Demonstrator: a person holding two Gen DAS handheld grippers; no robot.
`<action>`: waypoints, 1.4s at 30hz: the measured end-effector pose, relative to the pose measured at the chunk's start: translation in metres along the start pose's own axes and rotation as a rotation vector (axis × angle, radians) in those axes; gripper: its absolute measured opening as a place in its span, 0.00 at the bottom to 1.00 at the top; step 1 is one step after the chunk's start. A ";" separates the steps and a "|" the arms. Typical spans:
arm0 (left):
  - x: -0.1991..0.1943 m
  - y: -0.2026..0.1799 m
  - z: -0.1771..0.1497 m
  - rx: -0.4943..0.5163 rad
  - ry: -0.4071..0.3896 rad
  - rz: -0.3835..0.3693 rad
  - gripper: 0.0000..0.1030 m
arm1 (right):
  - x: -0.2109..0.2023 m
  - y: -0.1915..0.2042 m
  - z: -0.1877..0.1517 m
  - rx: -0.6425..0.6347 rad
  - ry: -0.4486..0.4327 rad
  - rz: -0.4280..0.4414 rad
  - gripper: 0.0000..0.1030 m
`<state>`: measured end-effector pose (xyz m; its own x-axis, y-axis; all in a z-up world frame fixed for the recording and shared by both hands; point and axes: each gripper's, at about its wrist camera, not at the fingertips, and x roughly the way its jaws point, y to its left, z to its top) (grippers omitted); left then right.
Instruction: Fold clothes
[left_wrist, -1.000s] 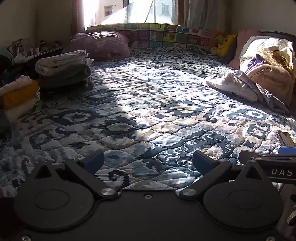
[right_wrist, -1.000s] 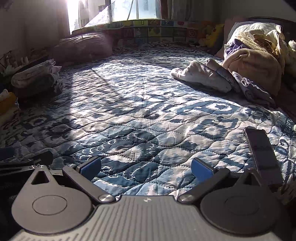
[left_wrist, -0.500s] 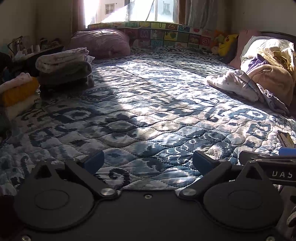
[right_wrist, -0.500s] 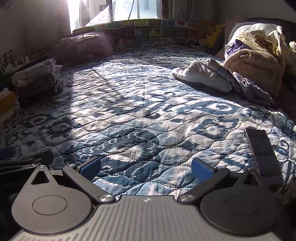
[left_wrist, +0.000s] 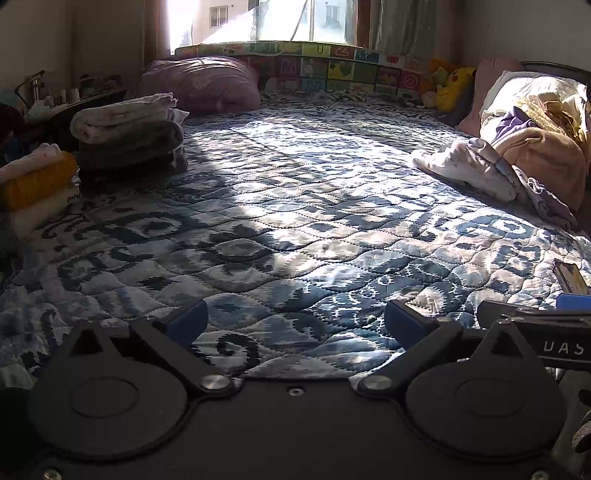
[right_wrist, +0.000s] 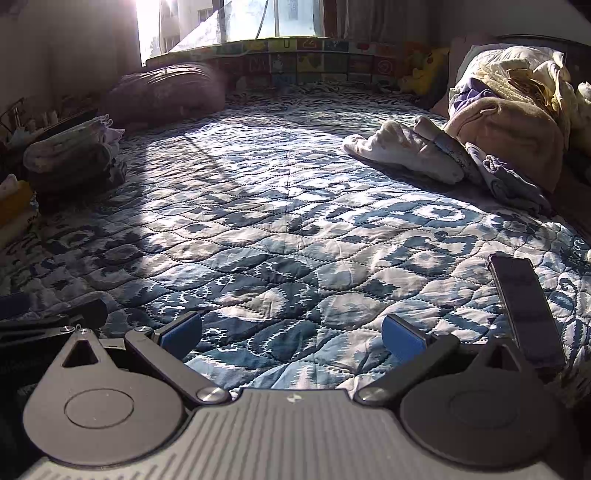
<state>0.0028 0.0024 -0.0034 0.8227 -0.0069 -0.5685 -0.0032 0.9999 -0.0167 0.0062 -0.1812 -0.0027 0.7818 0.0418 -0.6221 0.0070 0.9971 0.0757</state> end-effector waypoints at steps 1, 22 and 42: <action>0.000 0.000 0.000 0.000 0.000 0.000 1.00 | 0.000 0.000 0.000 0.000 0.001 0.000 1.00; 0.000 0.001 0.000 -0.003 0.005 -0.008 1.00 | 0.001 0.000 -0.001 -0.005 0.006 -0.007 1.00; 0.008 -0.004 -0.001 -0.010 0.019 -0.009 1.00 | 0.007 -0.009 -0.001 -0.001 -0.008 0.009 1.00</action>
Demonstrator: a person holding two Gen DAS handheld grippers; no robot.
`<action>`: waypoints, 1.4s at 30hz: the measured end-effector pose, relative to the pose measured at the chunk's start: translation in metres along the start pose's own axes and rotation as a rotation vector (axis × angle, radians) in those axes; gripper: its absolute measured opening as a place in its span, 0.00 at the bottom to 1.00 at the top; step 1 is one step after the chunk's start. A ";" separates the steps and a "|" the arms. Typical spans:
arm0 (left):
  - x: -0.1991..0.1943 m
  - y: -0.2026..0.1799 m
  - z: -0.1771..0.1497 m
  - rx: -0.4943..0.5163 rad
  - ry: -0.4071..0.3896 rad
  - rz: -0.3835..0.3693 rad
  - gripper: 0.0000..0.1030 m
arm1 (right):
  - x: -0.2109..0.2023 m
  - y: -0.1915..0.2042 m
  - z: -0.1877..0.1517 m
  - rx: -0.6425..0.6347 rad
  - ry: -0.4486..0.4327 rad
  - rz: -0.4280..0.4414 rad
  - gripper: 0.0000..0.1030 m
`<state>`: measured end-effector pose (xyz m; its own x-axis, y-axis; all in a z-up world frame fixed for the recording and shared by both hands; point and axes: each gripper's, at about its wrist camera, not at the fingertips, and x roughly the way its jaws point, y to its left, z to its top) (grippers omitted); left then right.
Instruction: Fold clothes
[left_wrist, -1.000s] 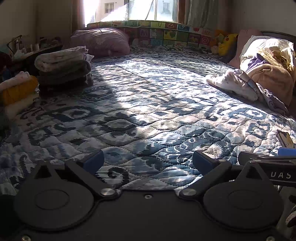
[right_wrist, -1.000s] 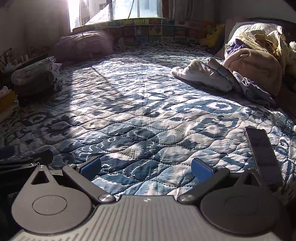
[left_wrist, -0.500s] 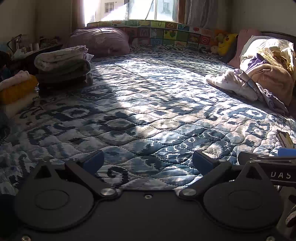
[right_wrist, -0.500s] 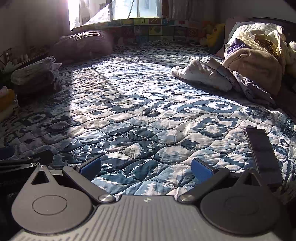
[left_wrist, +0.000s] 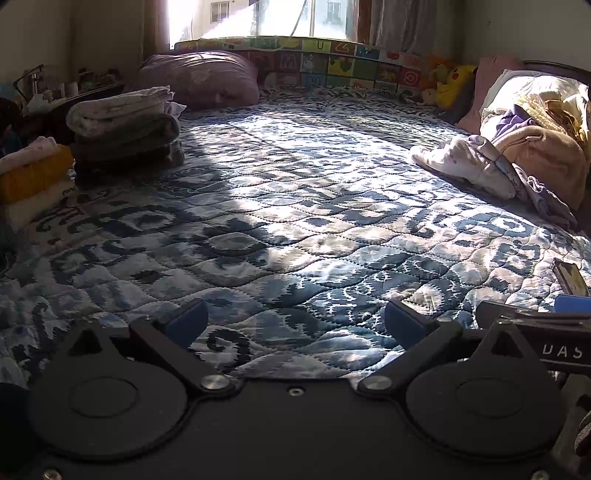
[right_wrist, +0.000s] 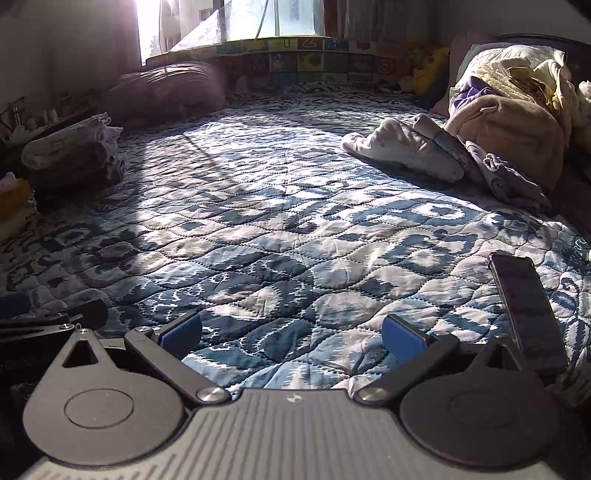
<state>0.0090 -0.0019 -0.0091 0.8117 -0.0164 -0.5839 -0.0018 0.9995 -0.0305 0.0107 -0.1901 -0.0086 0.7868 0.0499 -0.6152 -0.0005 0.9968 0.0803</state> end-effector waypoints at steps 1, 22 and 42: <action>0.002 -0.001 0.000 0.000 0.004 -0.004 1.00 | 0.002 -0.002 0.001 0.003 -0.003 0.001 1.00; 0.080 -0.083 0.089 0.017 0.050 -0.262 1.00 | 0.068 -0.136 0.090 0.347 -0.165 -0.084 1.00; 0.224 -0.326 0.178 0.227 0.049 -0.567 0.98 | 0.103 -0.324 0.072 0.779 -0.228 -0.197 1.00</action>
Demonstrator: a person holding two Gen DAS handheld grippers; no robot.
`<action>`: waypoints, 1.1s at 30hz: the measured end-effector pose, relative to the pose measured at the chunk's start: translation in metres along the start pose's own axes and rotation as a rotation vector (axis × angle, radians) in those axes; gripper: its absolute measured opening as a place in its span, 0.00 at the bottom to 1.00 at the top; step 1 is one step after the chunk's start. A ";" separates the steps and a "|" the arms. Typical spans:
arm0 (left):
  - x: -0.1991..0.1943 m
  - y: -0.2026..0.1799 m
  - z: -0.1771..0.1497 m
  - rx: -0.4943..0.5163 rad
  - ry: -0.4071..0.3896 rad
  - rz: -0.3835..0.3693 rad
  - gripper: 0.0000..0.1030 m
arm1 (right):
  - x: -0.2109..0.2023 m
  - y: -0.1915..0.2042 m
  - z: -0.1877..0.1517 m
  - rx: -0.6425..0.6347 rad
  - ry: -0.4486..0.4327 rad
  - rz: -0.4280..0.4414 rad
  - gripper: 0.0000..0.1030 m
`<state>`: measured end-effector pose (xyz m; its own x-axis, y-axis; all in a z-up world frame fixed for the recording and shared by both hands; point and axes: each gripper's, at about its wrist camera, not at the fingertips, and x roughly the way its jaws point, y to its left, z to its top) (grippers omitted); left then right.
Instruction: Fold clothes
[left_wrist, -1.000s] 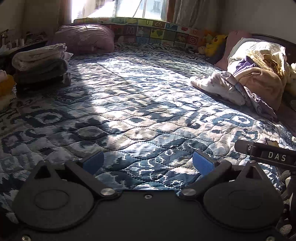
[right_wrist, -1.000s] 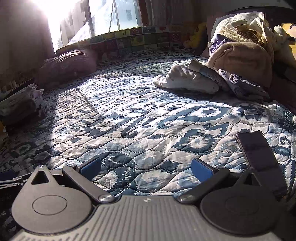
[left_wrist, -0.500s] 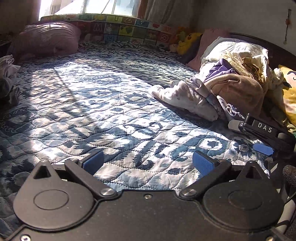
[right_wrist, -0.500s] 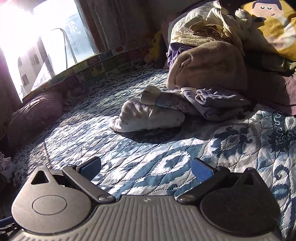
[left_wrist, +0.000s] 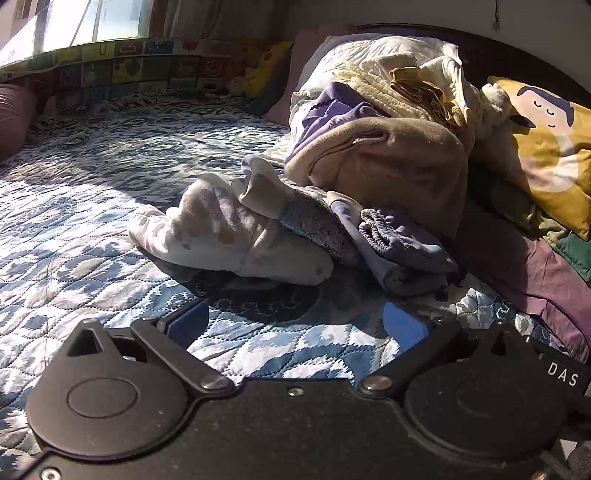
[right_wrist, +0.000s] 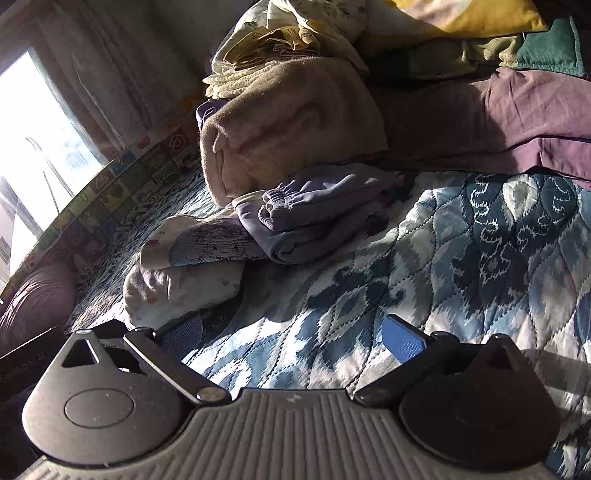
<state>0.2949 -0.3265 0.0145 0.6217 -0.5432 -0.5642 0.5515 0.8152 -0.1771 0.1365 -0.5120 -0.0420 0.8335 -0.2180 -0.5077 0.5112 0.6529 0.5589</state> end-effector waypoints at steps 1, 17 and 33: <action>0.015 -0.007 0.006 -0.010 0.007 -0.025 0.98 | 0.001 -0.007 0.003 0.025 0.002 0.003 1.00; 0.172 -0.065 0.025 -0.082 0.172 -0.143 0.41 | 0.014 -0.045 0.012 0.167 0.023 -0.038 1.00; 0.019 0.003 0.014 -0.103 -0.035 -0.091 0.08 | 0.006 -0.029 0.005 0.187 0.028 0.052 1.00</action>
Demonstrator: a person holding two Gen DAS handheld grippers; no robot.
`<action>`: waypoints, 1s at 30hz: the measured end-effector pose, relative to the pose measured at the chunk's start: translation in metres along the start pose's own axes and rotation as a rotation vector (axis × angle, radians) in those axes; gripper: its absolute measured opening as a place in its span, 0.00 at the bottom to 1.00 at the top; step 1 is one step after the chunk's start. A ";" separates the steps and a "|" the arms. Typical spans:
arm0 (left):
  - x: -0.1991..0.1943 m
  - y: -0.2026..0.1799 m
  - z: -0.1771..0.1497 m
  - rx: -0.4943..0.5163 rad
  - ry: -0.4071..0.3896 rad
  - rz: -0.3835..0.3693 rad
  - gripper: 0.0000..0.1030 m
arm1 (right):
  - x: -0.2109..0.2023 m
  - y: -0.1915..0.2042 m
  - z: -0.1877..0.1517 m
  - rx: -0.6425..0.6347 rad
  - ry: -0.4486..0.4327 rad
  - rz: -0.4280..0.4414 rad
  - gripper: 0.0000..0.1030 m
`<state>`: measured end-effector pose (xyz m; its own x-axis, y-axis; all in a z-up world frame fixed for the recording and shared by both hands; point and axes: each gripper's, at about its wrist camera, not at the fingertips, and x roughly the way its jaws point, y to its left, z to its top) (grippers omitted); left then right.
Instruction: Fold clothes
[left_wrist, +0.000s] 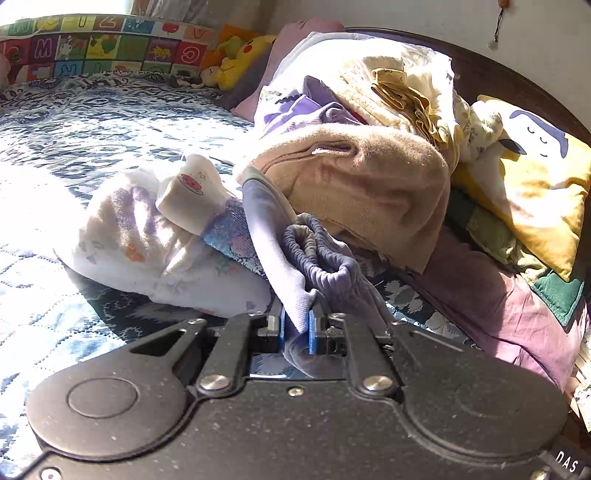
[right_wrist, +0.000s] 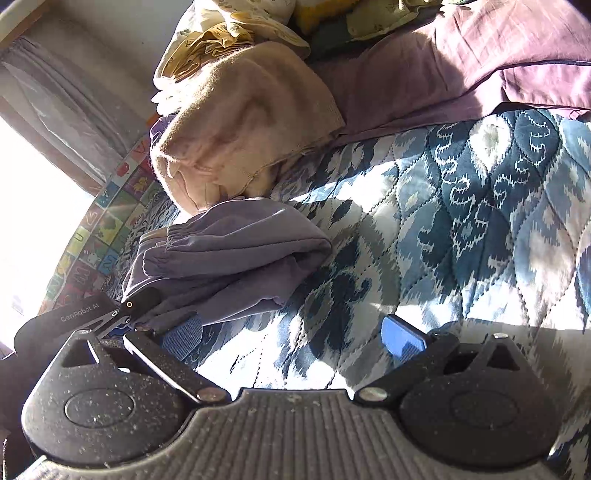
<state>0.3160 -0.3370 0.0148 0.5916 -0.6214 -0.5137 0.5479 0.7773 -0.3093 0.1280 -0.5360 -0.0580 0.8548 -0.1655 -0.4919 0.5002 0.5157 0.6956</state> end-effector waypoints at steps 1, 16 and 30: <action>-0.018 0.008 -0.001 -0.001 -0.014 0.016 0.08 | -0.001 0.004 -0.002 -0.003 -0.005 0.016 1.00; -0.264 0.104 -0.024 0.031 -0.253 0.337 0.08 | 0.001 0.099 -0.080 -0.234 0.163 0.297 1.00; -0.378 0.174 -0.068 -0.191 -0.291 0.483 0.09 | -0.006 0.153 -0.191 -0.460 0.495 0.440 0.96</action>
<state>0.1478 0.0397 0.1009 0.8999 -0.1738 -0.3999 0.0762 0.9657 -0.2481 0.1732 -0.2951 -0.0488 0.7459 0.4689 -0.4730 -0.0667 0.7593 0.6474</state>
